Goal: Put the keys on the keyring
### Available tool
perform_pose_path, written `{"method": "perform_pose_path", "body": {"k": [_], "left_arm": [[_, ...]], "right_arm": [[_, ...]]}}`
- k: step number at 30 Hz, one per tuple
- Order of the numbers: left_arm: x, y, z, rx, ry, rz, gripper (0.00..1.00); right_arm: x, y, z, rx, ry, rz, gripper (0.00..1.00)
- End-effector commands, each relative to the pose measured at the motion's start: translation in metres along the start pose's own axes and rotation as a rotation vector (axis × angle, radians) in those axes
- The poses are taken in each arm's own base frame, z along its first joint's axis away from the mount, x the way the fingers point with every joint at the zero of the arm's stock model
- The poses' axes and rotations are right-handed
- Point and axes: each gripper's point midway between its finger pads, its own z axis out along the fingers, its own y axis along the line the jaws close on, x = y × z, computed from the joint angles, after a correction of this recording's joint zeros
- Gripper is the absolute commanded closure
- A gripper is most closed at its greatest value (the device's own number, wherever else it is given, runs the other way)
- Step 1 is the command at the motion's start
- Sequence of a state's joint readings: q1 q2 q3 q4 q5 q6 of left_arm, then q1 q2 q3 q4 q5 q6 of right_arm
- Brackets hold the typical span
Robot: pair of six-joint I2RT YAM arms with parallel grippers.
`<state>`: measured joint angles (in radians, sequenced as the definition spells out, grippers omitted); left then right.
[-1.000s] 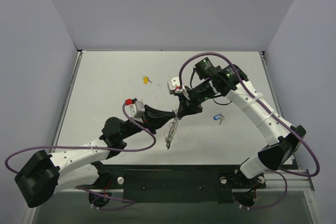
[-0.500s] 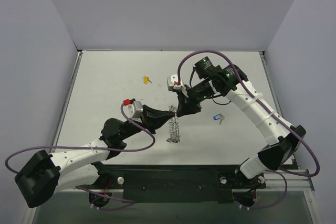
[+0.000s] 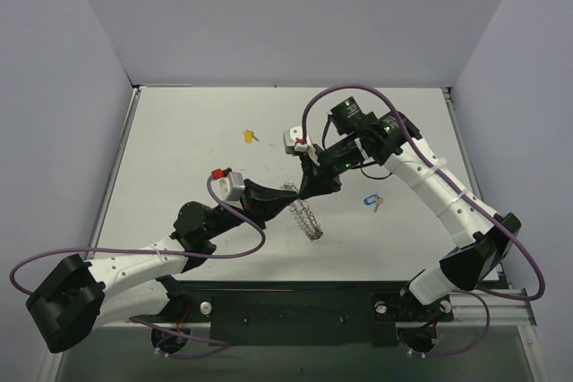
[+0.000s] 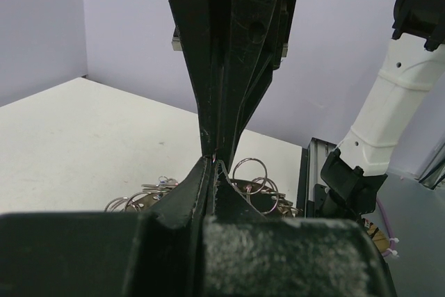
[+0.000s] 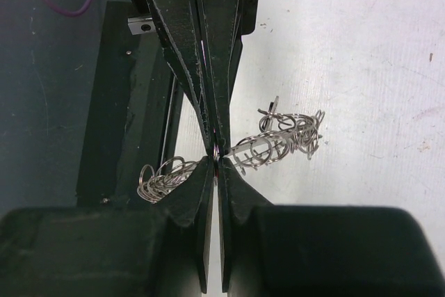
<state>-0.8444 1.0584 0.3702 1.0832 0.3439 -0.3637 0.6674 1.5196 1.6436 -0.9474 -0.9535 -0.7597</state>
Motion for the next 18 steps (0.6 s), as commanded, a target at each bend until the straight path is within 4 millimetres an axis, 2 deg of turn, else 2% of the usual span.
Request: {"method": "perform_pose_path", "body": {"k": [1,3,4,5,7,9,12,13,14,18], "left_arm": [[-0.032,-0.008,0.004,0.023,-0.120,0.020,1.00],[-0.029,-0.007,0.003,0.014,-0.105,0.014,0.99],[-0.024,-0.005,0.001,0.002,-0.072,0.010,0.91],[-0.019,-0.003,0.000,-0.007,-0.044,0.004,0.73],[-0.012,-0.001,-0.004,-0.029,0.023,0.012,0.49],[-0.009,0.000,-0.012,-0.047,0.086,0.069,0.38],[-0.001,0.005,-0.027,-0.094,0.195,0.118,0.31],[-0.006,0.004,-0.028,-0.093,0.196,0.147,0.30],[0.001,0.005,-0.031,-0.095,0.234,0.143,0.30],[0.006,0.002,-0.024,-0.070,0.275,0.154,0.29]], "right_arm": [[0.001,0.010,0.000,-0.015,0.000,0.004,1.00],[0.007,0.006,-0.002,0.027,0.038,0.017,1.00],[0.010,0.002,-0.006,0.062,0.065,0.018,1.00],[0.012,0.002,-0.008,0.078,0.084,0.021,1.00],[0.019,0.002,-0.014,0.104,0.140,0.027,1.00],[0.027,0.005,-0.022,0.111,0.226,0.034,1.00],[0.042,0.012,-0.038,0.091,0.404,0.050,1.00],[0.043,0.013,-0.039,0.091,0.432,0.046,1.00],[0.048,0.014,-0.044,0.089,0.487,0.064,1.00],[0.057,0.015,-0.047,0.086,0.620,0.079,1.00]]}}
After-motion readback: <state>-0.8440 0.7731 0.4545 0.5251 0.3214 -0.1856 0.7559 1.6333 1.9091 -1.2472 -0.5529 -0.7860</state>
